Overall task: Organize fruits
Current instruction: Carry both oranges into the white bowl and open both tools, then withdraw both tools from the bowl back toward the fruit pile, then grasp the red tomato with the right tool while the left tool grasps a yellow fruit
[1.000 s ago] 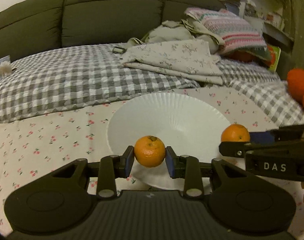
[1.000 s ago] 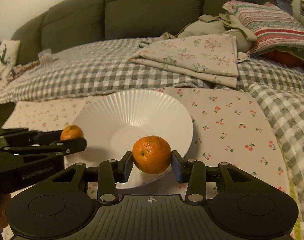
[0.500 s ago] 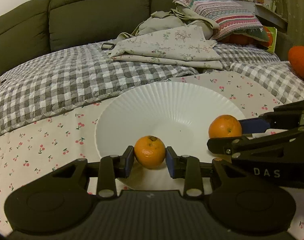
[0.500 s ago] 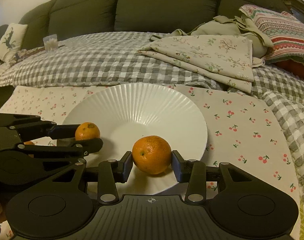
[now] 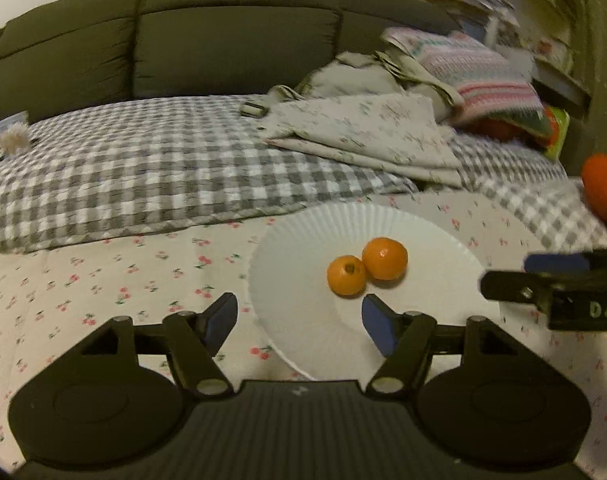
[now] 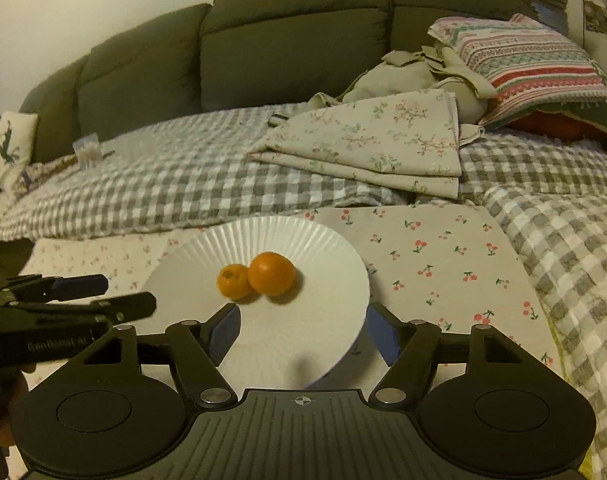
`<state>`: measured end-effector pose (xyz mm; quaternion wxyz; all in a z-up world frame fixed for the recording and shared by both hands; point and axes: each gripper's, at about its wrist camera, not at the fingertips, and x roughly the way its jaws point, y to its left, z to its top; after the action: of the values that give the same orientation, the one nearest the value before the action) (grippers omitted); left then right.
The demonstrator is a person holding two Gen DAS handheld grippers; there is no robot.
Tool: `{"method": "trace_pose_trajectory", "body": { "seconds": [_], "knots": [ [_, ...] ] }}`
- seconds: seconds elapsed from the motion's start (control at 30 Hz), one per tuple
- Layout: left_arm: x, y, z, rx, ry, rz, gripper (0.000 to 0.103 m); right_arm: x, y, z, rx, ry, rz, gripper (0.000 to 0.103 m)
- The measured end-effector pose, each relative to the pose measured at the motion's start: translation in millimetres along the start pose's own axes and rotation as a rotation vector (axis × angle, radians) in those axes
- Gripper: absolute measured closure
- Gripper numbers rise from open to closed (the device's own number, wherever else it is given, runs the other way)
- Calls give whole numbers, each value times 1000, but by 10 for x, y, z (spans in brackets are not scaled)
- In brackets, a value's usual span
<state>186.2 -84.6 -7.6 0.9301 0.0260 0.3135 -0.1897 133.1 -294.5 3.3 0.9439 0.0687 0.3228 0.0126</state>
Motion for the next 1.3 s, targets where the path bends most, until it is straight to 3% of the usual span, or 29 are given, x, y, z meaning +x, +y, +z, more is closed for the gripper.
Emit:
{"method": "trace_pose_trajectory", "body": {
  "seconds": [0.13,0.3,0.53,0.67,0.8,1.0,1.3],
  "knots": [
    [-153,163,45,-76,4,4,34,-172,61,6,-1,-27,7,23],
    [-391,306,10,-104,26,45,32,-376,96,4,35,-46,27,21],
    [-725,411,-152,-153,42,52,24,-708,159,-74,90,-63,67,18],
    [-903,493,-287,-200,51,57,14,-887,194,-157,120,-80,95,13],
    [-1020,553,-465,-261,85,44,11,-959,271,-254,105,-57,114,13],
    [-1092,477,-699,-214,125,50,11,-1003,371,-446,61,14,148,13],
    [-1072,324,-952,-65,175,32,15,-905,468,-674,11,96,174,13]
  ]
}}
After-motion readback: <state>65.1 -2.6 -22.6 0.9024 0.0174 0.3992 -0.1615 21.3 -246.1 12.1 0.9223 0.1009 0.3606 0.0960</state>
